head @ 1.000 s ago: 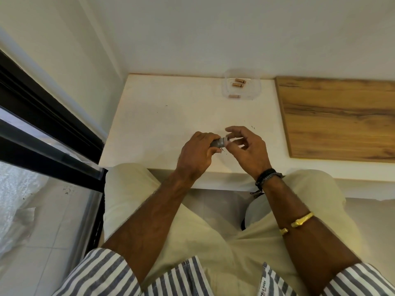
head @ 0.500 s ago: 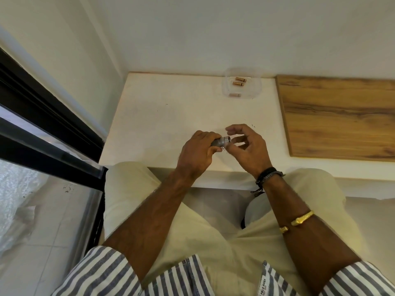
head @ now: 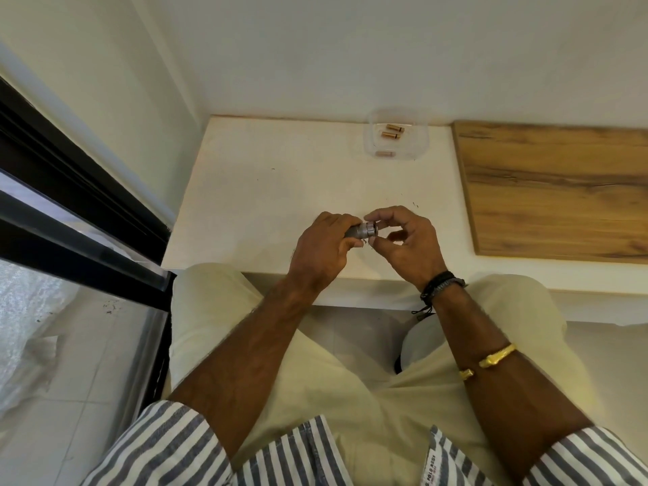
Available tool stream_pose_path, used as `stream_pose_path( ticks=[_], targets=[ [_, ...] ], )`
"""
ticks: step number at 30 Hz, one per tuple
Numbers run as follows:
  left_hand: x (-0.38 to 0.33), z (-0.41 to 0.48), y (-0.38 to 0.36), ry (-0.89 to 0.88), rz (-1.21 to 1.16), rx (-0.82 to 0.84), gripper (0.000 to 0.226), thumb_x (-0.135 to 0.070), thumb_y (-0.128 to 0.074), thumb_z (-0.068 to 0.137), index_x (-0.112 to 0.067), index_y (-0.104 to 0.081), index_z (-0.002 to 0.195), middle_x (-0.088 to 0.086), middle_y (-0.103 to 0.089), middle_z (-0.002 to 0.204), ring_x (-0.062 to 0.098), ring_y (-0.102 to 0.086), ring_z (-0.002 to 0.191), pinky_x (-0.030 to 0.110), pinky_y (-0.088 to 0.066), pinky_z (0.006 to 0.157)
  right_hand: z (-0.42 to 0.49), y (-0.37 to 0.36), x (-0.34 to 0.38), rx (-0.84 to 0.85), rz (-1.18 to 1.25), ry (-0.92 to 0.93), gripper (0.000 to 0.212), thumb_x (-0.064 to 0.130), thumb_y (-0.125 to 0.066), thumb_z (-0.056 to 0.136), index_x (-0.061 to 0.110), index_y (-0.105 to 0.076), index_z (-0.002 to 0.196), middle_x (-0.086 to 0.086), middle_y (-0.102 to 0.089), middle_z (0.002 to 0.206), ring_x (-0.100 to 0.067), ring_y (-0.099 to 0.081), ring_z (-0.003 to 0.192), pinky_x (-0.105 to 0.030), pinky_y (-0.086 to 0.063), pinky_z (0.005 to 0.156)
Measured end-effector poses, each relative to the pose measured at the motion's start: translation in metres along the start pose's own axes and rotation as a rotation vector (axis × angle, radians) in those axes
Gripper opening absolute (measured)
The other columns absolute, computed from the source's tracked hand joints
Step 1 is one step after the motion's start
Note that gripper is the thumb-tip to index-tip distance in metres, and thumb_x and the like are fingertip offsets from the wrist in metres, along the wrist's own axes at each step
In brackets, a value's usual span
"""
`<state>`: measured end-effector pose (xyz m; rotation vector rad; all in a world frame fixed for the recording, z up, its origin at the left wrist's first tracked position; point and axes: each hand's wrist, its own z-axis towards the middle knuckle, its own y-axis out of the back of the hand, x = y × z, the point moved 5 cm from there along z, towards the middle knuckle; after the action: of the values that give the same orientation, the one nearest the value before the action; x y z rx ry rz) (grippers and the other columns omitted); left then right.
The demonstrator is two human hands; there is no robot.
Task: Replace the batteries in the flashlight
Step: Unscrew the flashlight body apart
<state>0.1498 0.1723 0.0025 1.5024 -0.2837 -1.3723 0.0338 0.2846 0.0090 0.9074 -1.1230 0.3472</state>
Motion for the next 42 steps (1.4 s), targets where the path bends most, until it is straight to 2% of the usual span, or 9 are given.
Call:
stream_pose_path(
  ticks=[3, 6, 9, 17, 21, 24, 27, 36, 42],
  targets=[
    [-0.002, 0.0, 0.0, -0.012, 0.001, 0.0, 0.029, -0.023, -0.065, 0.094, -0.012, -0.064, 0.12, 0.005, -0.07, 0.112, 0.022, -0.057, 0.102, 0.034, -0.048, 0.087, 0.0, 0.0, -0.006, -0.061, 0.016, -0.119, 0.021, 0.033, -0.073, 0.091, 0.027, -0.07, 0.111, 0.014, -0.071, 0.102, -0.003, -0.068, 0.089, -0.01, -0.052, 0.07],
    [-0.002, 0.0, 0.0, -0.022, 0.011, 0.007, 0.029, -0.023, -0.064, 0.094, -0.012, -0.063, 0.121, 0.006, -0.07, 0.113, 0.022, -0.057, 0.102, 0.034, -0.048, 0.087, 0.0, 0.001, -0.009, -0.068, -0.038, -0.148, 0.017, 0.044, -0.069, 0.093, 0.028, -0.071, 0.099, 0.014, -0.072, 0.086, -0.006, -0.07, 0.076, -0.019, -0.058, 0.068],
    [-0.002, 0.0, 0.001, -0.028, 0.016, 0.008, 0.028, -0.021, -0.063, 0.095, -0.01, -0.064, 0.12, 0.006, -0.07, 0.113, 0.022, -0.057, 0.103, 0.033, -0.048, 0.087, 0.0, 0.001, -0.008, -0.051, -0.031, -0.105, 0.012, 0.034, -0.073, 0.092, 0.024, -0.074, 0.099, 0.01, -0.073, 0.082, -0.008, -0.071, 0.073, -0.028, -0.062, 0.068],
    [0.0, 0.0, 0.001, -0.006, 0.015, 0.009, 0.028, -0.023, -0.064, 0.095, -0.012, -0.063, 0.121, 0.006, -0.069, 0.112, 0.022, -0.056, 0.101, 0.031, -0.044, 0.085, 0.0, 0.001, 0.001, 0.015, 0.001, 0.018, 0.029, -0.002, -0.073, 0.084, 0.016, -0.074, 0.107, 0.0, -0.073, 0.106, -0.017, -0.068, 0.099, -0.037, -0.06, 0.087],
    [-0.003, 0.0, 0.002, -0.017, -0.003, -0.009, 0.028, -0.021, -0.065, 0.094, -0.011, -0.064, 0.119, 0.007, -0.07, 0.111, 0.023, -0.058, 0.101, 0.035, -0.049, 0.086, 0.0, 0.0, -0.004, -0.048, 0.022, -0.092, 0.025, 0.029, -0.074, 0.089, 0.028, -0.069, 0.114, 0.012, -0.071, 0.105, -0.003, -0.068, 0.092, -0.019, -0.058, 0.075],
    [-0.003, 0.0, -0.001, -0.021, 0.003, 0.005, 0.028, -0.022, -0.065, 0.094, -0.012, -0.064, 0.12, 0.006, -0.07, 0.112, 0.023, -0.058, 0.102, 0.035, -0.049, 0.088, -0.001, 0.001, -0.009, -0.07, -0.044, -0.138, 0.017, 0.043, -0.069, 0.093, 0.03, -0.071, 0.103, 0.016, -0.071, 0.088, -0.005, -0.071, 0.078, -0.027, -0.062, 0.069],
    [-0.002, -0.001, -0.001, -0.024, 0.008, 0.007, 0.027, -0.021, -0.064, 0.094, -0.011, -0.064, 0.12, 0.006, -0.07, 0.113, 0.022, -0.058, 0.102, 0.034, -0.049, 0.087, -0.001, 0.001, -0.009, -0.055, -0.054, -0.115, 0.015, 0.037, -0.072, 0.092, 0.024, -0.074, 0.1, 0.013, -0.073, 0.082, -0.006, -0.071, 0.072, -0.03, -0.063, 0.068],
    [0.0, -0.001, 0.0, -0.002, 0.008, 0.014, 0.03, -0.022, -0.064, 0.094, -0.011, -0.063, 0.122, 0.008, -0.069, 0.115, 0.023, -0.057, 0.103, 0.031, -0.045, 0.088, -0.002, 0.002, 0.003, -0.004, -0.027, 0.002, 0.027, 0.003, -0.076, 0.084, 0.019, -0.074, 0.106, 0.005, -0.073, 0.104, -0.006, -0.067, 0.095, -0.034, -0.061, 0.08],
    [-0.001, -0.001, -0.001, -0.023, 0.0, 0.001, 0.027, -0.021, -0.064, 0.094, -0.012, -0.064, 0.119, 0.006, -0.07, 0.113, 0.022, -0.057, 0.102, 0.031, -0.046, 0.087, -0.001, 0.002, -0.008, -0.053, -0.004, -0.174, 0.023, 0.047, -0.071, 0.09, 0.033, -0.068, 0.107, 0.015, -0.071, 0.094, -0.007, -0.071, 0.077, -0.027, -0.061, 0.067]
  ],
)
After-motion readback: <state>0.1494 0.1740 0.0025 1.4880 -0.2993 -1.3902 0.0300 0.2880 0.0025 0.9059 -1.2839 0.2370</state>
